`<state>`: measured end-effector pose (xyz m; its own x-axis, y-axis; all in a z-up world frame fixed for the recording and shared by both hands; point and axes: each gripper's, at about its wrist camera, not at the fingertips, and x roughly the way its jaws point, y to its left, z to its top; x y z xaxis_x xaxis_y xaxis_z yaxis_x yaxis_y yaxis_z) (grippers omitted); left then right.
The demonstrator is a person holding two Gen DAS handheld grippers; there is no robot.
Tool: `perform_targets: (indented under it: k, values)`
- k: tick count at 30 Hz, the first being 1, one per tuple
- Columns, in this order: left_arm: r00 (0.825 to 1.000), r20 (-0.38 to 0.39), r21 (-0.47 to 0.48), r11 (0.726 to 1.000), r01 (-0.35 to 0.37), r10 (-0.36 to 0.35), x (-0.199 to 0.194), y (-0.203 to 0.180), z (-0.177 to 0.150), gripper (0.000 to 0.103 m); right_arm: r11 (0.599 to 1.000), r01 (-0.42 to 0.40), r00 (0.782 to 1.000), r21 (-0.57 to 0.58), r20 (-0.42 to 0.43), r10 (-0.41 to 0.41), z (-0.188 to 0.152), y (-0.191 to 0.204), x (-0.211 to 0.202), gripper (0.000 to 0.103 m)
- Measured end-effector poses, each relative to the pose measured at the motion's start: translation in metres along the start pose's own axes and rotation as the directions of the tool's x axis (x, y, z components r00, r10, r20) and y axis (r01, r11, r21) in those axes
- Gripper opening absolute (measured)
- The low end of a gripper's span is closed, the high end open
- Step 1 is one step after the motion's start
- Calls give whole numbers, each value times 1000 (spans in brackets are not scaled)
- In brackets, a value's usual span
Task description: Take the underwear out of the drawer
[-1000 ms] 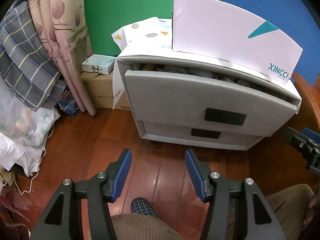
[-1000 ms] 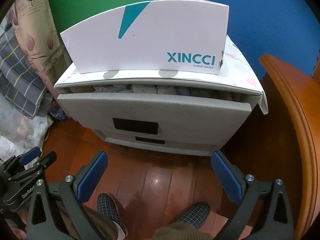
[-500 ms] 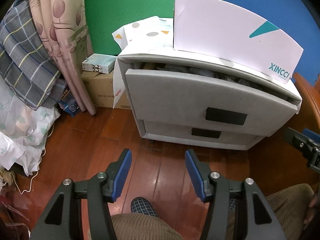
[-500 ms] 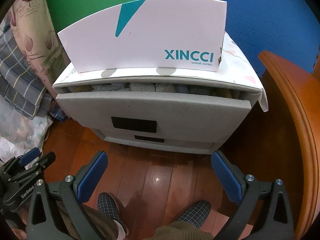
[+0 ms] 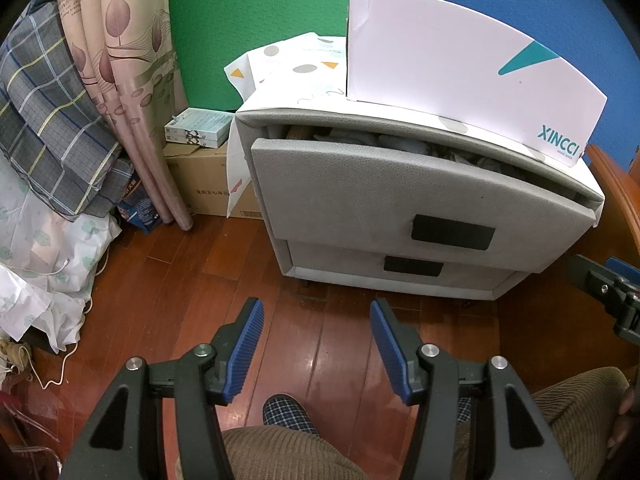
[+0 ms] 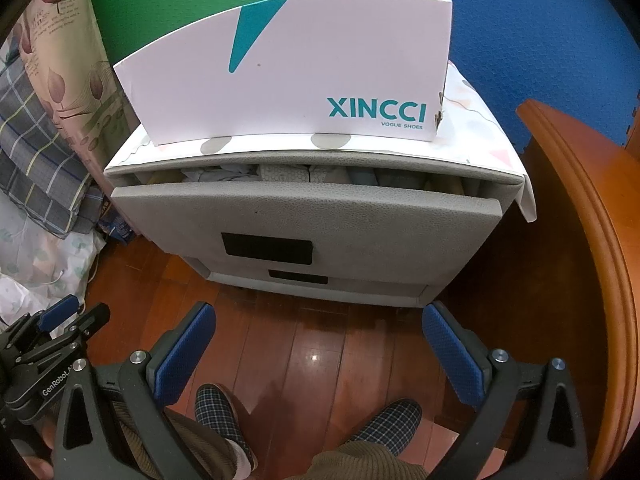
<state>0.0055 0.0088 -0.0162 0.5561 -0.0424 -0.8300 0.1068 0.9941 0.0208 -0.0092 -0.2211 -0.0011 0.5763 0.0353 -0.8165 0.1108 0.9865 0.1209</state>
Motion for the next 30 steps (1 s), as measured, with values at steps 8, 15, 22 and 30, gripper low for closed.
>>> perform_targets:
  k: [8, 15, 22, 30]
  values:
    - [1000, 2, 0, 1000, -7, 7, -1, 1, -1, 57, 1000, 3, 1000, -1, 2, -3, -1, 0, 0, 103]
    - [1000, 3, 1, 1000, -13, 13, -1, 2, -2, 57, 1000, 1, 1000, 6, 0, -1, -1, -4, 0, 103]
    - [1000, -2, 2, 1000, -13, 13, -2, 3, -3, 57, 1000, -2, 1000, 7, -2, 2, -1, -5, 1, 103]
    - [1000, -2, -9, 1000, 17, -17, -3, 6, 1, 57, 1000, -6, 1000, 11, -1, 6, 0, -5, 1, 103]
